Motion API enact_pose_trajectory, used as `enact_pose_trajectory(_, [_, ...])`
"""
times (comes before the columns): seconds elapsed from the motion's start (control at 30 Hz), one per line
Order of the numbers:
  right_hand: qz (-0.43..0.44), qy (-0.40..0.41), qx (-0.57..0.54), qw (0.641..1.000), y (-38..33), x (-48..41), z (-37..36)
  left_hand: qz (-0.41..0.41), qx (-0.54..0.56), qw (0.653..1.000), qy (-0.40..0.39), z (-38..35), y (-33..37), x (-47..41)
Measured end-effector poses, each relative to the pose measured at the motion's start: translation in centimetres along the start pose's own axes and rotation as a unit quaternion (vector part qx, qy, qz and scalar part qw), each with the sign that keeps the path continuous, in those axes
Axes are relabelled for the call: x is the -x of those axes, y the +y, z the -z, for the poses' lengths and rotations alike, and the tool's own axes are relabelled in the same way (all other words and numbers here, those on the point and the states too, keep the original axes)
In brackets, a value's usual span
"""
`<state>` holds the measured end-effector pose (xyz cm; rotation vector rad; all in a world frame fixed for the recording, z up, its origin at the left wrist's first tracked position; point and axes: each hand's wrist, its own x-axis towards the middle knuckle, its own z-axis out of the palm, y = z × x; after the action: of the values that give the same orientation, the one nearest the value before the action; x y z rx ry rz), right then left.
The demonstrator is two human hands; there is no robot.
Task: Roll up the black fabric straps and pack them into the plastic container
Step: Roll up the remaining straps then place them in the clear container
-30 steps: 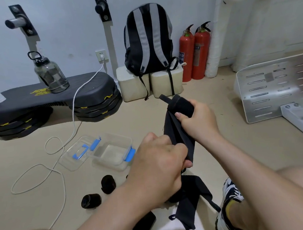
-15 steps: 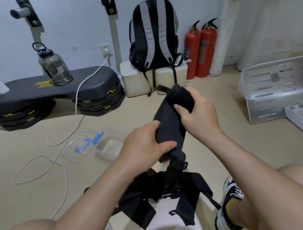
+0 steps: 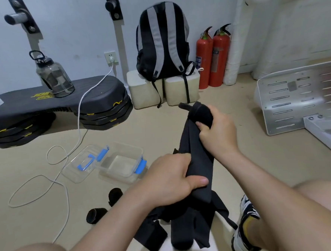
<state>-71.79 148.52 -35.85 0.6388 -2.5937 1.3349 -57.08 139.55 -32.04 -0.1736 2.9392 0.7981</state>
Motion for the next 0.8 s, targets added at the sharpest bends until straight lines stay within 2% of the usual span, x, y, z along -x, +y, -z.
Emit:
enact_pose_trajectory(0.17, [0.017,-0.006,0.029,0.999,0.1,0.1,-0.4,0.043,0.158,0.986,-0.026,0.3,-0.2,1.0])
enact_pose_trajectory(0.23, [0.036,-0.002,0.037,0.999,-0.2,0.1,-0.4,0.060,0.188,0.980,-0.024,0.7,-0.7,1.3])
enact_pose_trajectory(0.3, [0.060,0.004,0.036,0.998,-0.6,-0.3,-0.2,0.048,0.142,0.989,-0.010,1.2,-1.4,1.5])
enact_pose_trajectory(0.4, [0.087,0.009,0.050,0.995,-1.0,-1.0,0.4,-0.003,-0.007,0.999,0.048,1.7,-1.4,1.7])
enact_pose_trajectory(0.47, [0.097,-0.005,0.086,0.992,-0.7,-0.7,0.1,0.006,-0.035,0.998,0.060,1.8,-0.9,1.9])
enact_pose_trajectory(0.6, [0.070,-0.024,0.110,0.991,0.1,0.0,-0.8,0.051,-0.028,0.997,0.046,1.8,0.3,2.1])
enact_pose_trajectory(0.73, [0.063,-0.019,0.105,0.992,0.1,0.0,-1.3,0.055,-0.035,0.997,0.051,2.3,1.0,3.0])
enact_pose_trajectory(0.8, [0.000,-0.004,0.095,0.996,0.4,-1.2,-0.2,0.048,0.109,0.993,-0.014,1.7,1.5,4.0])
